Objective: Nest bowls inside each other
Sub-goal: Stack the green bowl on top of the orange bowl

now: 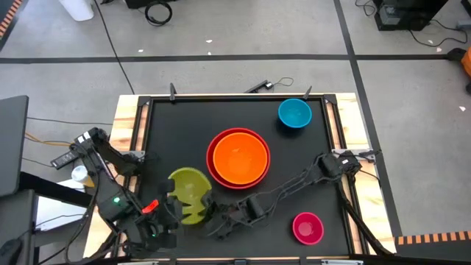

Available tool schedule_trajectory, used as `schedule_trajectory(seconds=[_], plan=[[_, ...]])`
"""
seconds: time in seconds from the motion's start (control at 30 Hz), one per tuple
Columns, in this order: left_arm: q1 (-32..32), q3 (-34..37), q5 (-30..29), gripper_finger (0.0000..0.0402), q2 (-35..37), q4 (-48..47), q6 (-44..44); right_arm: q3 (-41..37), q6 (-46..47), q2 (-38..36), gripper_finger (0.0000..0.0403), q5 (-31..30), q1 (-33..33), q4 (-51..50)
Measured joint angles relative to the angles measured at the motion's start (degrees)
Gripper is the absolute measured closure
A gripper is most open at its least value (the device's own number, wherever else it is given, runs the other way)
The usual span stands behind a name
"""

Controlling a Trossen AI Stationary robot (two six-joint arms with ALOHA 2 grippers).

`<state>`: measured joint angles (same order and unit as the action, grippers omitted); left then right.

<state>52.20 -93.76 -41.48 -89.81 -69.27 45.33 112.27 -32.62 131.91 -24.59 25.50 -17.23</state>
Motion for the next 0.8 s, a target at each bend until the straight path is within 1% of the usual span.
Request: schedule_trajectory(seconds=[0.1,0.17,0.27,0.37,0.47,0.53,0.6,0.7,0.8], plan=[[1.10,0.02,-4.01,0.0286,0.43,-2.61,0.47,-1.13,5.79,-5.37,0.0382,0.73,-1.02,-9.82],[1.72,0.02,-7.50,0.0286,0.54,-4.30,1.70,-1.74,8.80,-9.21,0.0382,2.12,-1.94,-16.75],[2.19,0.59,-11.19,0.0286,0.54,-5.64,3.53,-2.38,12.88,-14.61,0.0382,3.01,-3.78,-26.65],[1.71,3.23,-14.12,0.0286,0.56,-5.38,5.83,-3.60,17.69,-19.16,0.0382,6.67,-5.94,-35.62],[-0.06,7.87,-14.97,0.0285,0.56,-3.96,10.87,-6.63,21.01,-22.78,0.0382,7.50,-7.60,-41.34],[-2.03,12.24,-14.97,0.0285,0.57,-1.00,14.20,-9.46,21.25,-24.91,0.0382,6.84,-8.52,-43.30],[-4.13,16.82,-14.30,0.0285,0.51,3.01,14.91,-12.82,21.03,-26.75,0.0382,7.08,-9.52,-43.84],[-7.66,22.17,-12.34,0.0285,0.51,9.29,13.33,-18.01,21.68,-28.50,0.0382,11.95,-11.45,-42.63],[-10.38,24.02,-11.53,0.0285,0.47,12.59,10.44,-23.50,22.28,-29.08,0.0382,15.91,-13.14,-38.18]])
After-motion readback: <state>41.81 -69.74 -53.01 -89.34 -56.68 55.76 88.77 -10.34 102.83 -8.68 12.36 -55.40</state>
